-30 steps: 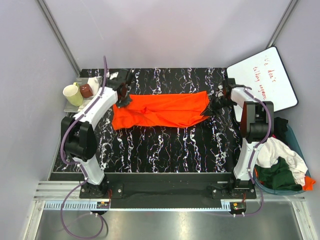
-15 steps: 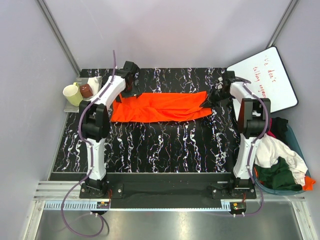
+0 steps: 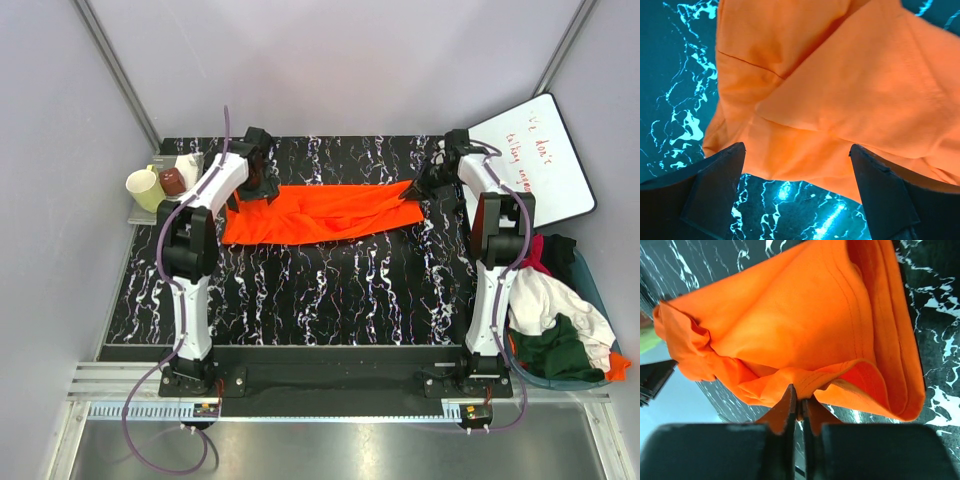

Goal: Fold and stack the t-shirts
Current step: Fold the tshirt

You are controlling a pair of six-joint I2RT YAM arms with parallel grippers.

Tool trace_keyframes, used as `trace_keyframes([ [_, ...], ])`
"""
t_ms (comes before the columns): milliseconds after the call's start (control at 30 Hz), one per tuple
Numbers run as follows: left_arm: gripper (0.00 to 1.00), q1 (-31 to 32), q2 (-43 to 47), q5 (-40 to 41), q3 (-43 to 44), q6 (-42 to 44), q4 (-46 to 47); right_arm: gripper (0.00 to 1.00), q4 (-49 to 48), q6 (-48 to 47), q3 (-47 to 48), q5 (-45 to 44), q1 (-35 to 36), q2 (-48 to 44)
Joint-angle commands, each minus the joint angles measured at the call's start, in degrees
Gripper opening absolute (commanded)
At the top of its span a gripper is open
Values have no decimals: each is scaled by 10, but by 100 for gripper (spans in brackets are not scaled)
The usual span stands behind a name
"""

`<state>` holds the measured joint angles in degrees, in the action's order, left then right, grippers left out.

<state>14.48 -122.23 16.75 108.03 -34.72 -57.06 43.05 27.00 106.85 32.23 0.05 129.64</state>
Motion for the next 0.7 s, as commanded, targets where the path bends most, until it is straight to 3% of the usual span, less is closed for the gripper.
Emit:
trace_keyframes([
  [0, 94, -9, 22, 9, -7, 2, 5, 16, 3, 26, 22, -37, 3, 25],
  [67, 96, -12, 25, 10, -7, 8, 11, 24, 4, 22, 17, -52, 3, 23],
  [100, 97, -13, 24, 9, -8, 11, 13, 40, 3, 18, 14, -72, 3, 12],
  [167, 97, -18, 22, 7, -6, 14, 15, 53, 2, 3, 7, -89, 3, -3],
  [200, 96, -21, 16, 6, -6, 14, 14, 65, 1, -1, 5, -102, 3, -18],
  [300, 95, -29, 2, 6, -9, 12, 15, 74, 1, -31, -3, -115, 3, -46],
  [400, 93, -35, -17, 3, -7, 17, 19, 74, -1, -47, -13, -110, 3, -67],
  [500, 82, -38, -27, -12, -7, 27, 32, 74, -3, -55, -26, -103, 3, -77],
  [600, 39, -40, -36, -22, -12, 37, 41, 74, -5, -60, -39, -104, 3, -78],
  [633, 11, -43, -38, -23, -13, 39, 41, 74, -6, -59, -42, -104, 3, -77],
  [667, 0, -45, -39, -23, -15, 39, 41, 74, -8, -59, -45, -103, 3, -76],
])
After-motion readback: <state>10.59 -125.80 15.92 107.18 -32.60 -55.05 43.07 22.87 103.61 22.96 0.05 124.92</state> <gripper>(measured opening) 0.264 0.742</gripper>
